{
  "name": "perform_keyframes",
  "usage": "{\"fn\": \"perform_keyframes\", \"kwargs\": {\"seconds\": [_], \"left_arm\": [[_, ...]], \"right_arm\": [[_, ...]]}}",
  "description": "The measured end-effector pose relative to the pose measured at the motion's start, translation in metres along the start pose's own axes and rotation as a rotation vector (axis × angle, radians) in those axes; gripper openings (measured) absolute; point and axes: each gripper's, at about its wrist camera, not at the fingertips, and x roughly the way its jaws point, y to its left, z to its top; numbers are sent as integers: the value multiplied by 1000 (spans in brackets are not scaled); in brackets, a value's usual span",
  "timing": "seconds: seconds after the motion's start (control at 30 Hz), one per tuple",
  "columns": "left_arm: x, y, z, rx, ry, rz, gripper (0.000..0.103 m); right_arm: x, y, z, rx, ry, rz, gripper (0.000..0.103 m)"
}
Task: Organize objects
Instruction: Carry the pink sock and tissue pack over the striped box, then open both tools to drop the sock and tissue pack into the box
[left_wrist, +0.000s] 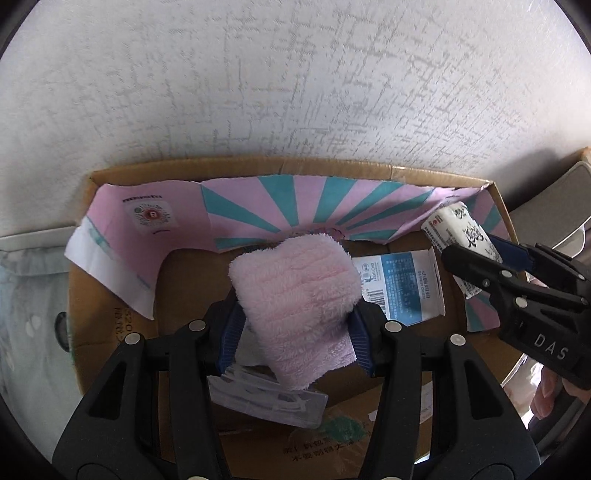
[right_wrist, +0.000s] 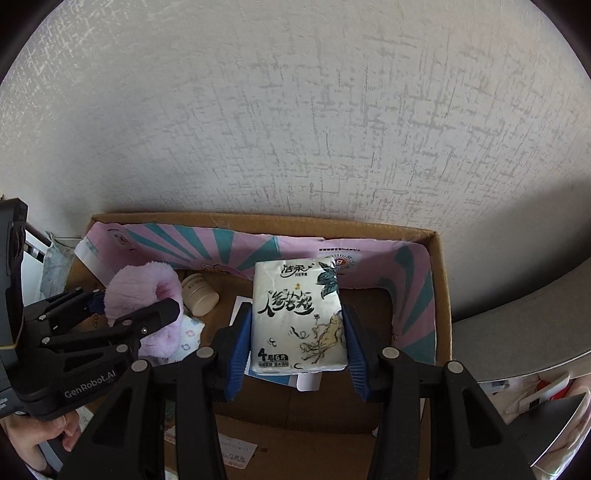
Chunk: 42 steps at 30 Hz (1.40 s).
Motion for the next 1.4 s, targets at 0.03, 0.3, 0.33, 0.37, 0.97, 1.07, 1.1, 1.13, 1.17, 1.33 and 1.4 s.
{"fn": "perform_keyframes", "kwargs": {"seconds": [0.03,0.3,0.33,0.37,0.97,1.07,1.1,1.13,1.17,1.33,1.4], "left_arm": [[1,-1,0,1,9,-5,47],[-6,-20,-2,76,2,41,101],[-10,-23,-3,84,-10,34,103],[-13,-25,-4,88,-19,25,103],[-36,-44,3,117,-7,10,103],[-42,-45,6,111,-16,6,103],[-44,-45,7,108,-19,2,103],[-48,-46,9,106,-26,-1,103],[-52,-47,10,105,-34,-2,103],[-80,-43,3,122,-77,9,103],[-117,-2,-29,129,-99,13,103]], "right_arm": [[0,-3,1,15,7,11,43],[4,-13,7,83,59,66,80],[2,-14,7,75,49,59,90],[2,-12,8,69,49,54,103],[-5,-3,8,55,38,30,103],[-8,0,6,44,45,21,102],[-10,1,6,40,44,15,102],[-10,5,5,36,40,8,102],[-14,7,4,34,37,6,102],[-35,15,4,32,-12,2,102],[-43,16,4,28,-23,-1,102]]}}
